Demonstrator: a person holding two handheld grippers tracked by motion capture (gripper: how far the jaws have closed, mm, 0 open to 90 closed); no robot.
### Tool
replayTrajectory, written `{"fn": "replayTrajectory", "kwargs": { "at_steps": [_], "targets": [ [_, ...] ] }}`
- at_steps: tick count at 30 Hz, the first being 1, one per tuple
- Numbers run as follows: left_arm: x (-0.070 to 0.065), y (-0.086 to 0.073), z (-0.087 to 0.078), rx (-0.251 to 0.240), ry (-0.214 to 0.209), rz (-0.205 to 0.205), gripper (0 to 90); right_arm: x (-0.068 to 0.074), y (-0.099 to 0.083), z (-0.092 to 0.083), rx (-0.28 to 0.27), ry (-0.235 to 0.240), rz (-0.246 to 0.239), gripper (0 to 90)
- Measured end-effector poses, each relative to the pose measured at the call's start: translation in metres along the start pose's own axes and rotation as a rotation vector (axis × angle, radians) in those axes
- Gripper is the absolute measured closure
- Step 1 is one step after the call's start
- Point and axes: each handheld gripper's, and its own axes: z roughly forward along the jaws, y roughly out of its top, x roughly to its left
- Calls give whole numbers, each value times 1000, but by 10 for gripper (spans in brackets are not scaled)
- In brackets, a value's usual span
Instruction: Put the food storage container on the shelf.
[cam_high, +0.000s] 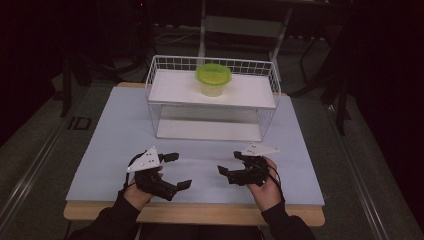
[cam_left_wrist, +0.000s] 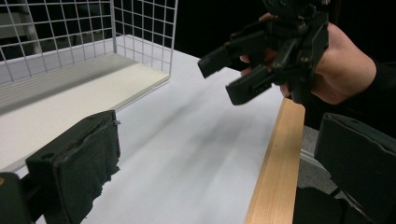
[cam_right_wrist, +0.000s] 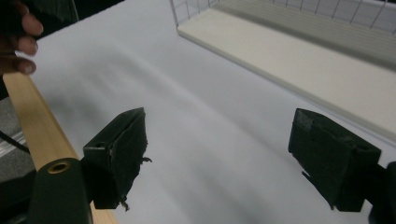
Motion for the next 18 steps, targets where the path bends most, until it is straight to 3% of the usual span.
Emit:
{"fn": "replayTrajectory", "kwargs": {
  "at_steps": [4,12,18],
  "targets": [
    [-1,-4,3,22,-12,4,12,1,-9,-3,13,-11,-19,191],
    [-3,-8,7,55,-19,30,12,-1,-17,-3,24,-14,-12,191],
    [-3,-8,7,55,-28,30,12,-2,-19,0,36,-12,-25,187]
  ]
}}
